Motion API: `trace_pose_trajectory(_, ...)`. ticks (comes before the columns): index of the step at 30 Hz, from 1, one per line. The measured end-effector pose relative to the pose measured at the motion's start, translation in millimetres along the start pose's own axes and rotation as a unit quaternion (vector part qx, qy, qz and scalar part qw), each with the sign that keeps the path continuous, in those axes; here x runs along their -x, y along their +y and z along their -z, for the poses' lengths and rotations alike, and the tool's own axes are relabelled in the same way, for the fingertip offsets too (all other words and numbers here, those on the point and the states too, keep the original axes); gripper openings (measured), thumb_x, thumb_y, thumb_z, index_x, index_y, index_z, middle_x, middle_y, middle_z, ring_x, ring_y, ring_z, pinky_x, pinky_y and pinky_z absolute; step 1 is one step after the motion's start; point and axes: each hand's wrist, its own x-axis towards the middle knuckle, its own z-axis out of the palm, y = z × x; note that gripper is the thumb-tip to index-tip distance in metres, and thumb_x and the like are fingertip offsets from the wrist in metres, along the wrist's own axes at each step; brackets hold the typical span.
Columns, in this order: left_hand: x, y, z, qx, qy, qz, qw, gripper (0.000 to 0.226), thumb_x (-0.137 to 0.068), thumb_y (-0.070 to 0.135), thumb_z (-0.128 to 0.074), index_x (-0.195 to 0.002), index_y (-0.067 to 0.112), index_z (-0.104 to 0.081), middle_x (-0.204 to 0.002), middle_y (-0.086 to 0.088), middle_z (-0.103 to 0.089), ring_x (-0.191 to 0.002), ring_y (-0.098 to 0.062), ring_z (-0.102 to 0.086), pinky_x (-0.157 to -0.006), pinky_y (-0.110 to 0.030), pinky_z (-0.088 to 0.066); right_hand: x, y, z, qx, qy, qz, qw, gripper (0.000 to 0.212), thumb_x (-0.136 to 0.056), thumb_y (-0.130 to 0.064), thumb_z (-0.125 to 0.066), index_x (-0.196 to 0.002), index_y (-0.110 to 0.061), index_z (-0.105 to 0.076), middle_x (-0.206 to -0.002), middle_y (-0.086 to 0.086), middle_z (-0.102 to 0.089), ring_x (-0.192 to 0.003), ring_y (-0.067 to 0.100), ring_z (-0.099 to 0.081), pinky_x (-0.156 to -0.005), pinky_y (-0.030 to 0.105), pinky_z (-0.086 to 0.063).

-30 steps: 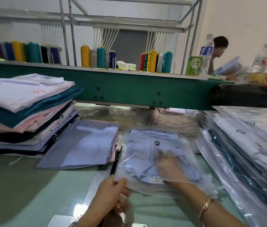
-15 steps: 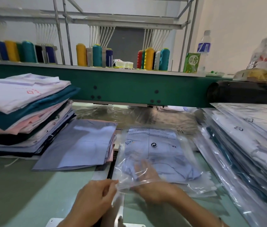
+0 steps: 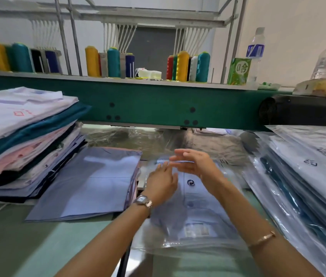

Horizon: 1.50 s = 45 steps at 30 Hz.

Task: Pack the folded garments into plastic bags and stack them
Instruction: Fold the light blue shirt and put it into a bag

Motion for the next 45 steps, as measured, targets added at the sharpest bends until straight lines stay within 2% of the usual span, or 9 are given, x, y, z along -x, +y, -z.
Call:
trace_pose_trajectory(4, -18.3, 3.6, -36.7, -0.051, -0.093, 0.055, 0.993, 0.057, -0.106, 0.037, -0.017, -0.156, 0.011, -0.006, -0.164, -0.01, -0.001, -0.151, -0.029, 0.0, -0.121, -0.047, -0.006, -47.4, 60.0, -6.0, 0.212, 0.08, -0.029, 0.974, 0.04, -0.103, -0.024, -0.039, -0.142, -0.014, -0.046, -0.147, 0.008, -0.045, -0.137, 0.022, -0.039, -0.112, 0.031, -0.03)
trace_pose_trajectory(8, -19.3, -6.5, -57.0, -0.044, -0.085, 0.023, 0.995, 0.062, -0.105, 0.04, -0.02, -0.156, 0.01, -0.001, -0.164, -0.008, 0.005, -0.151, -0.023, 0.006, -0.121, -0.043, 0.001, -70.9, 117.4, 14.7, 0.546, 0.028, -0.03, 0.836, 0.053, -0.105, -0.038, -0.017, -0.155, -0.027, -0.005, -0.162, 0.005, -0.011, -0.149, 0.029, -0.006, -0.12, 0.048, -0.006)
trace_pose_trajectory(14, -14.6, -29.7, -62.5, -0.034, -0.091, 0.051, 0.994, 0.073, -0.098, 0.065, -0.017, -0.157, 0.025, 0.001, -0.163, 0.0, 0.013, -0.15, -0.023, 0.014, -0.121, -0.04, 0.005, -62.8, 141.9, 67.9, 0.64, 0.07, -0.064, 0.762, 0.051, -0.103, -0.042, -0.014, -0.153, -0.031, -0.015, -0.162, 0.0, -0.006, -0.148, 0.035, -0.005, -0.117, 0.051, -0.006)
trace_pose_trajectory(20, -10.0, -32.5, -61.2, -0.002, -0.078, 0.116, 0.99, 0.08, -0.098, 0.064, -0.018, -0.156, 0.014, 0.005, -0.163, -0.004, 0.013, -0.15, -0.022, 0.011, -0.122, -0.037, 0.003, -47.5, 143.9, 84.3, 0.56, 0.178, -0.119, 0.801, 0.05, -0.103, -0.046, -0.02, -0.151, -0.037, -0.021, -0.162, -0.004, -0.011, -0.149, 0.023, -0.006, -0.119, 0.041, -0.006)
trace_pose_trajectory(27, -9.8, -34.9, -53.3, 0.024, -0.057, 0.148, 0.987, 0.079, -0.101, 0.058, -0.015, -0.155, 0.003, 0.002, -0.163, -0.013, 0.007, -0.151, -0.022, 0.006, -0.123, -0.035, 0.001, -28.1, 125.5, 75.4, 0.519, 0.362, -0.055, 0.772, 0.049, -0.094, -0.015, -0.026, -0.131, 0.005, -0.051, -0.139, 0.023, -0.048, -0.138, 0.036, -0.033, -0.117, 0.044, -0.02)
trace_pose_trajectory(34, 33.2, 16.2, -27.0, -0.107, -0.075, 0.036, 0.991, 0.073, -0.102, 0.047, -0.027, -0.155, 0.003, 0.0, -0.159, -0.022, 0.016, -0.149, -0.034, 0.012, -0.122, -0.046, 0.004, 8.3, 89.9, 26.0, 0.411, 0.158, -0.014, 0.898, 0.035, -0.102, -0.018, -0.028, -0.099, -0.004, -0.061, -0.118, 0.019, -0.058, -0.114, 0.029, -0.051, -0.098, 0.035, -0.037)
trace_pose_trajectory(36, 54.8, 35.4, -25.4, -0.102, -0.134, 0.02, 0.985, 0.071, -0.102, 0.044, -0.028, -0.155, 0.005, -0.002, -0.161, -0.021, 0.005, -0.15, -0.033, 0.005, -0.121, -0.046, 0.002, 27.7, 85.2, 2.6, 0.391, 0.075, 0.021, 0.917, 0.04, -0.105, -0.022, -0.027, -0.117, -0.002, -0.059, -0.136, 0.019, -0.051, -0.13, 0.029, -0.043, -0.109, 0.033, -0.028)
trace_pose_trajectory(39, 81.0, 45.6, -22.0, -0.13, -0.174, -0.03, 0.976, 0.074, -0.101, 0.042, -0.032, -0.155, 0.013, 0.009, -0.163, -0.011, 0.009, -0.15, -0.029, 0.009, -0.12, -0.049, 0.004, 57.9, 85.5, -18.5, 0.421, -0.012, 0.036, 0.906, 0.048, -0.106, -0.031, -0.019, -0.149, -0.014, -0.031, -0.159, 0.01, -0.02, -0.149, 0.021, -0.011, -0.121, 0.037, -0.007)
trace_pose_trajectory(45, 121.4, 24.6, -19.4, -0.114, -0.105, -0.004, 0.988, 0.067, -0.1, 0.06, -0.014, -0.156, 0.022, -0.015, -0.164, -0.004, -0.006, -0.151, -0.02, -0.003, -0.121, -0.046, -0.004, 111.4, 94.0, 7.0, 0.576, -0.011, 0.005, 0.817, 0.046, -0.106, -0.029, -0.018, -0.152, -0.023, -0.02, -0.162, 0.002, -0.011, -0.149, 0.018, -0.007, -0.119, 0.037, -0.006)
